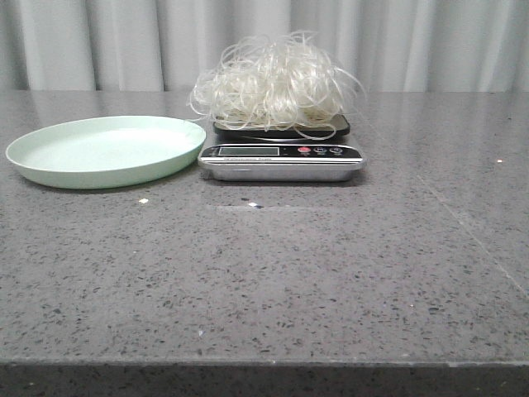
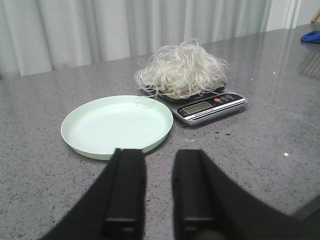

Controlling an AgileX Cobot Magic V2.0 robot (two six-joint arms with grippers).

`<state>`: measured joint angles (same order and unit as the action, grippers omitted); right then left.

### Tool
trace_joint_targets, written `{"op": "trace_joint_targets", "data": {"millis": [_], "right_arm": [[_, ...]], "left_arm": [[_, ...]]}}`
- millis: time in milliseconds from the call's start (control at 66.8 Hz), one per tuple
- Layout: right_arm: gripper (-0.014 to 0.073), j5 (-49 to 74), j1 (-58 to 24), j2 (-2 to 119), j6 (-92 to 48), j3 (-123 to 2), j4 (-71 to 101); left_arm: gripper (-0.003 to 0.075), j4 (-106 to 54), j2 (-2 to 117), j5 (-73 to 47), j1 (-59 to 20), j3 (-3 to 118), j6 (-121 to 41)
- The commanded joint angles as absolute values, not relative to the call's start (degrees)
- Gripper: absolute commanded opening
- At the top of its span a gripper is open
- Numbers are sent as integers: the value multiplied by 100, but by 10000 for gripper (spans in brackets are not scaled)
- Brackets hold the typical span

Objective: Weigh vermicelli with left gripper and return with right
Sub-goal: 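Raise the left gripper away from the scale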

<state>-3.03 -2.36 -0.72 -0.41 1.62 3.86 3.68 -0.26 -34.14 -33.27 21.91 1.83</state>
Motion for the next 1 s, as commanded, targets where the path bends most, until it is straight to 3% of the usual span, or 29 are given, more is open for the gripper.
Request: {"op": "trace_joint_targets", "data": {"millis": [0,284,404,703,988], "right_arm": [[158,-789,-207,-153,-83,111,399],[158,-1424,-207,-153,-78,72,465],[158,-1005,-213,-53,-78,-499,612],[158,1119,-213,2040,-78,-2784,671],[158,1220,-213,3346,-78,-2992,819]], "left_arm": [[139,298,-84,-2932,-3357,2334,247],[127,298,-84,-2852,-3357,2334,247],[127,298,-84,-2798,-3357,2334,247],[127,298,-84,-2796,-3357,2334,247],[127,298,-84,-2796,-3357,2334,247]]}}
